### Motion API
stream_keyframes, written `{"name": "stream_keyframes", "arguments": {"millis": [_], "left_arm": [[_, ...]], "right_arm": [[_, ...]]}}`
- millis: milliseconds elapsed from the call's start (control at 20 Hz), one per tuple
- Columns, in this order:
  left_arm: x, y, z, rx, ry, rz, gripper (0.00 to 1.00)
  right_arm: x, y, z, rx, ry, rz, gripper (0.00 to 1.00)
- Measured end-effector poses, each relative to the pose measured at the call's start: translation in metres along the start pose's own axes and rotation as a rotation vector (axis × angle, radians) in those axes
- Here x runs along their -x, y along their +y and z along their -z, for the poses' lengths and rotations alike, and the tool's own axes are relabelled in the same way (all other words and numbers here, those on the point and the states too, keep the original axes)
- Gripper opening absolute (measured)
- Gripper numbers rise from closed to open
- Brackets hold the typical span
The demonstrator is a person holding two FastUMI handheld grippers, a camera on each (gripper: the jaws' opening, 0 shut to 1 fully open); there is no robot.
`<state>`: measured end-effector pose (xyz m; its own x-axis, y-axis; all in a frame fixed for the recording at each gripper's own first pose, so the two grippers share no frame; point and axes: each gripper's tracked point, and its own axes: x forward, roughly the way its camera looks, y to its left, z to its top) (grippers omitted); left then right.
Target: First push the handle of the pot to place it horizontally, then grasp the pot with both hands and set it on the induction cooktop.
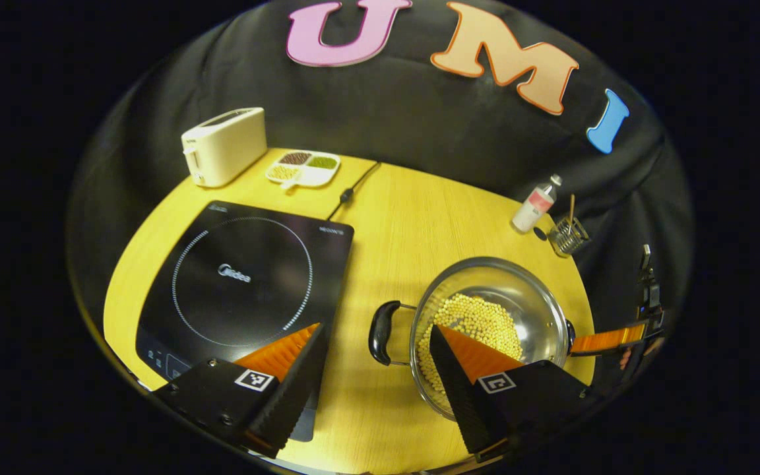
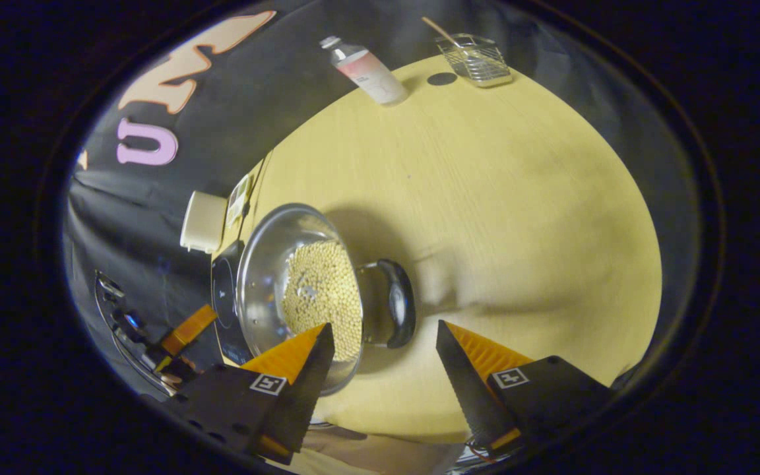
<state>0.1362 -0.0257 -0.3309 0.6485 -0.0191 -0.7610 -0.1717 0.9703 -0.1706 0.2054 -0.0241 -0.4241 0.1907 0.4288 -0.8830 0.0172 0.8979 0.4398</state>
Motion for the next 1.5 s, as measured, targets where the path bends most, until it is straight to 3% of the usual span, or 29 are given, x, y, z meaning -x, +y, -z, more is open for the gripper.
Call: {"name": "stream_keyframes", "arguments": {"millis": [400,450,500,700,750,850,1000,1050,1100,1150,1200,1250,1300,1500], "left_arm": [[-0.043,-0.014,0.013,-0.045,0.113,0.037,0.96],[-0.047,-0.015,0.014,-0.048,0.125,0.037,1.0],[-0.05,-0.015,0.016,-0.051,0.136,0.04,0.95],[-0.062,-0.013,0.025,-0.058,0.188,0.034,0.92],[-0.064,-0.013,0.028,-0.066,0.205,0.026,0.91],[-0.069,-0.009,0.032,-0.107,0.227,0.002,0.88],[-0.072,0.0,0.033,-0.172,0.251,-0.045,0.8],[-0.071,0.002,0.035,-0.179,0.262,-0.053,0.74],[-0.075,0.002,0.035,-0.182,0.262,-0.055,0.71],[-0.074,0.002,0.035,-0.179,0.261,-0.052,0.7],[-0.074,0.003,0.034,-0.169,0.259,-0.051,0.7],[-0.074,0.003,0.035,-0.151,0.258,-0.054,0.7],[-0.071,0.002,0.034,-0.13,0.256,-0.055,0.68],[-0.066,-0.002,0.045,-0.046,0.252,-0.036,0.63]], "right_arm": [[-0.036,0.003,-0.005,-0.041,0.053,-0.014,0.87],[-0.04,0.003,-0.006,-0.04,0.058,-0.013,0.87],[-0.043,0.003,-0.006,-0.039,0.062,-0.013,0.97],[-0.055,0.0,-0.001,-0.03,0.078,0.005,0.97],[-0.055,0.0,-0.001,-0.027,0.077,0.012,0.83],[-0.059,-0.005,-0.001,-0.017,0.086,0.026,0.7],[-0.062,-0.001,0.003,-0.014,0.107,0.013,0.7],[-0.064,0.001,0.004,-0.021,0.105,0.005,0.8],[-0.07,0.002,0.002,-0.032,0.101,0.01,0.7],[-0.065,0.002,0.004,-0.037,0.112,0.005,0.48],[-0.067,-0.001,0.003,-0.037,0.113,0.018,0.59],[-0.065,-0.001,0.001,-0.039,0.106,0.011,0.49],[-0.061,-0.001,0.001,-0.027,0.1,0.016,0.53],[-0.062,-0.005,-0.001,0.042,0.048,0.049,0.5]]}}
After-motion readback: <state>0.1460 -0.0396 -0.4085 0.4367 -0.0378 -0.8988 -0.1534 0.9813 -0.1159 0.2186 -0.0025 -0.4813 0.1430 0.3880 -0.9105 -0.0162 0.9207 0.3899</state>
